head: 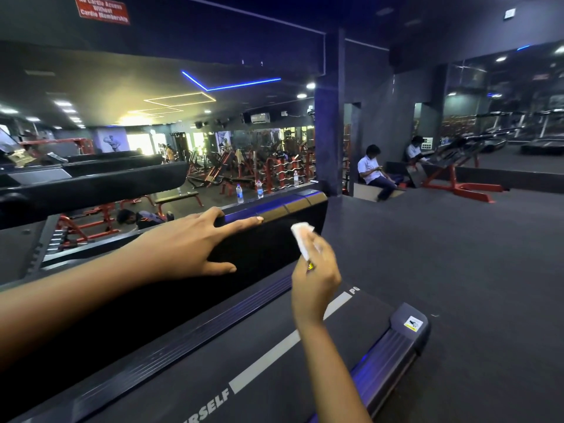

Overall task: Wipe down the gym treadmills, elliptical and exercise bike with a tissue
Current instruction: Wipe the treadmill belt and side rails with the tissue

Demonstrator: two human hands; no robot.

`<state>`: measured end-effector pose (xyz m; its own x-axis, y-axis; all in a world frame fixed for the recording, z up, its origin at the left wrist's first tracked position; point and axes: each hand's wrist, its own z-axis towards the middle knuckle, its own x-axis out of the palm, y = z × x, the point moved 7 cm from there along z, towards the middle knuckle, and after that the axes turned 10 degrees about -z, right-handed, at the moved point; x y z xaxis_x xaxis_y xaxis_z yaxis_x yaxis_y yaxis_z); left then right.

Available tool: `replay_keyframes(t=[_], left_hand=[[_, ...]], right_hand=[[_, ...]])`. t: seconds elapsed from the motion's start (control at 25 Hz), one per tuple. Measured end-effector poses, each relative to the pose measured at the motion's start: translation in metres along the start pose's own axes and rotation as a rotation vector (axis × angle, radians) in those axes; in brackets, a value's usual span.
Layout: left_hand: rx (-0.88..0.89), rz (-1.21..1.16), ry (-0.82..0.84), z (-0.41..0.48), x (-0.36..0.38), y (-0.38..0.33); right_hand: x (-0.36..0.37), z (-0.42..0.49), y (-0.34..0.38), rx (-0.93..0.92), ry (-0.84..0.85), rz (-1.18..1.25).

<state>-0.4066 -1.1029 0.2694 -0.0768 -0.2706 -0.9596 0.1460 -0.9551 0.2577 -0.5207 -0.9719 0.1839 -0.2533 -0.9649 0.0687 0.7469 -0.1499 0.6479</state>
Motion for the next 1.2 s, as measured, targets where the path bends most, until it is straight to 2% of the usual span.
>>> replay_keyframes(t=[0.12,0.24,0.4,0.48,0.64,0.76,0.88,1.0,1.08,1.2], left_hand=[[0.01,0.007,-0.006,0.002,0.0,0.001],[0.016,0.002,-0.014,0.002,0.001,0.003],[0.011,0.016,-0.024,0.001,0.002,0.003],[0.022,0.018,-0.026,0.0,0.002,0.002],[0.013,-0.027,0.014,-0.002,0.0,0.0],[0.004,-0.019,0.004,0.01,-0.002,-0.007],[0.015,0.001,0.0,0.044,-0.003,-0.021],[0.0,0.008,0.013,0.076,-0.002,-0.033],[-0.015,0.014,0.008,0.089,-0.002,-0.039],[-0.008,-0.002,-0.035,0.092,-0.001,-0.041]], right_hand=[[0.014,0.018,0.006,-0.005,0.007,-0.018],[0.019,-0.018,0.025,-0.055,0.008,-0.013],[0.01,-0.057,0.036,-0.243,0.046,0.052],[0.004,-0.058,0.031,-0.237,0.083,0.078],[-0.016,-0.021,-0.012,0.212,0.004,0.073],[-0.023,0.015,-0.051,0.445,0.023,0.154],[-0.012,0.036,-0.083,0.646,0.114,0.364],[0.013,0.043,-0.101,0.915,0.175,0.707],[0.028,0.05,-0.105,0.97,0.236,0.823],[0.049,0.062,-0.101,0.926,0.343,0.913]])
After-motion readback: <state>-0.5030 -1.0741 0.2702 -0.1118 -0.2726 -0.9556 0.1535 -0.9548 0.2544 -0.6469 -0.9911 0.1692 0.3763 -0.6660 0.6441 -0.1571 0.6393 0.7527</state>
